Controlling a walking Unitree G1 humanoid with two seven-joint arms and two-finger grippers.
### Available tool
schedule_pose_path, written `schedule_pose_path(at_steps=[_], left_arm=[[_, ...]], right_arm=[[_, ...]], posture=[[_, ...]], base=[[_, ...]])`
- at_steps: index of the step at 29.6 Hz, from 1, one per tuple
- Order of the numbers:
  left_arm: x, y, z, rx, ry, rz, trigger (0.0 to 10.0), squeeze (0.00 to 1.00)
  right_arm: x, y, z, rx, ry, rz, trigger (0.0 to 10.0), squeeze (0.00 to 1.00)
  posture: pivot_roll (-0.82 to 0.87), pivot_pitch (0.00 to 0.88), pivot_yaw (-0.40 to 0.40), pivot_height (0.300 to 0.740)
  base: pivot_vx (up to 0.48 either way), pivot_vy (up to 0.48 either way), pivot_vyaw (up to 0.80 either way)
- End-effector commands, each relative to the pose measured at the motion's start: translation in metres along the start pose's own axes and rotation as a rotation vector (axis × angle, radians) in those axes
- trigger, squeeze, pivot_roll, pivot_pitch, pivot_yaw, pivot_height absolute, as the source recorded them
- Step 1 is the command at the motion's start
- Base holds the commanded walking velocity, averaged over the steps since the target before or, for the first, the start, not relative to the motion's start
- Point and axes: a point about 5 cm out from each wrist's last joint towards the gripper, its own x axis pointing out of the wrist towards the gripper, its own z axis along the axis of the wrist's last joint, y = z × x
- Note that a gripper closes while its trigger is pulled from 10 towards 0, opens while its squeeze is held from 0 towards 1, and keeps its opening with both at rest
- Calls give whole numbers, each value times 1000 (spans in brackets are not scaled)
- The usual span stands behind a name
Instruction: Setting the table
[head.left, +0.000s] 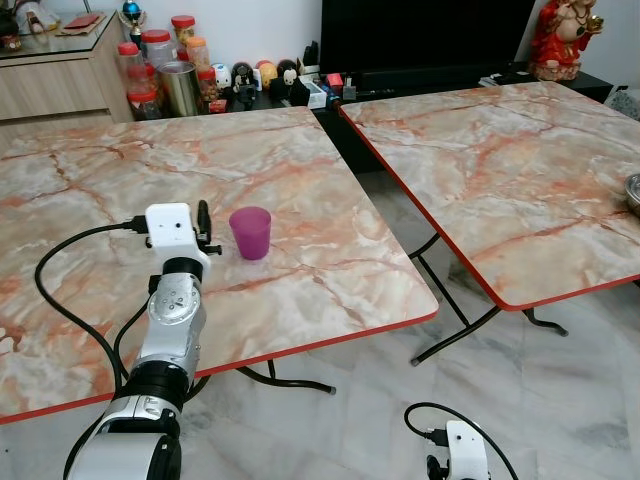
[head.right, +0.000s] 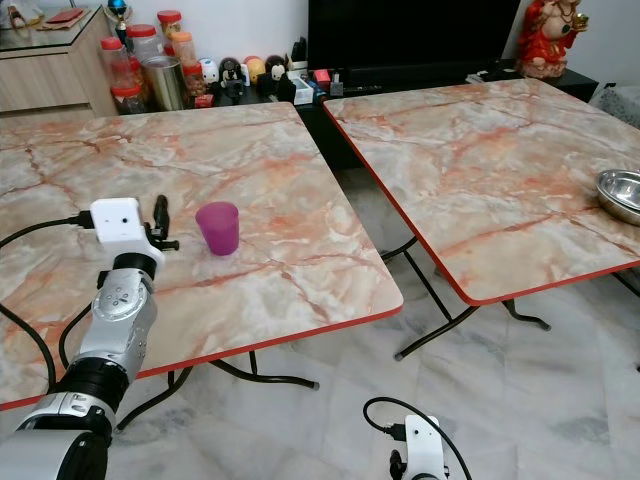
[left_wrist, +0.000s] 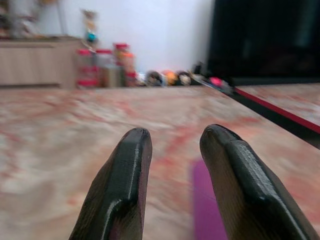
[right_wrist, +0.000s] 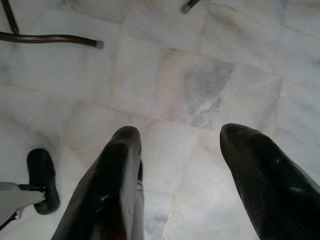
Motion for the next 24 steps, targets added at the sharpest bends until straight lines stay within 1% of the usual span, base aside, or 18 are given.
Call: schedule_pose_path(at_steps=[1, 3, 7, 8, 10, 15, 24], left_arm=[[6, -11, 3, -17, 19, -43, 10000, 0], [8, -13, 4, -10, 26, -54, 10000, 0], [9, -13, 6, -30, 26, -87, 10000, 0], [10, -12, 8, -41, 27, -104, 10000, 0], [11, -11, 9, -45, 30, -114, 10000, 0], [10, -10, 7, -41, 38, -118, 10000, 0], [11, -9, 11, -47, 23, -114, 10000, 0]], right_arm=[[0, 0, 2, 16, -6, -4, 10000, 0], [0, 0, 2, 19, -6, -4, 10000, 0], [0, 0, 2, 19, -10, 0, 10000, 0], [0, 2, 4, 8, -19, 16, 10000, 0], [0, 2, 3, 8, -16, 10, 10000, 0], [0, 1, 2, 11, -13, -1, 10000, 0], [0, 1, 1, 13, -10, -3, 10000, 0]], posture=[[3, 0, -10, 740], [3, 0, -10, 740], [4, 0, -11, 740], [4, 0, -9, 740], [7, 0, -10, 740], [3, 0, -7, 740], [2, 0, -6, 740]], base=[[0, 0, 0], [0, 0, 0], [0, 0, 0], [274, 0, 0], [289, 0, 0], [302, 0, 0], [334, 0, 0]])
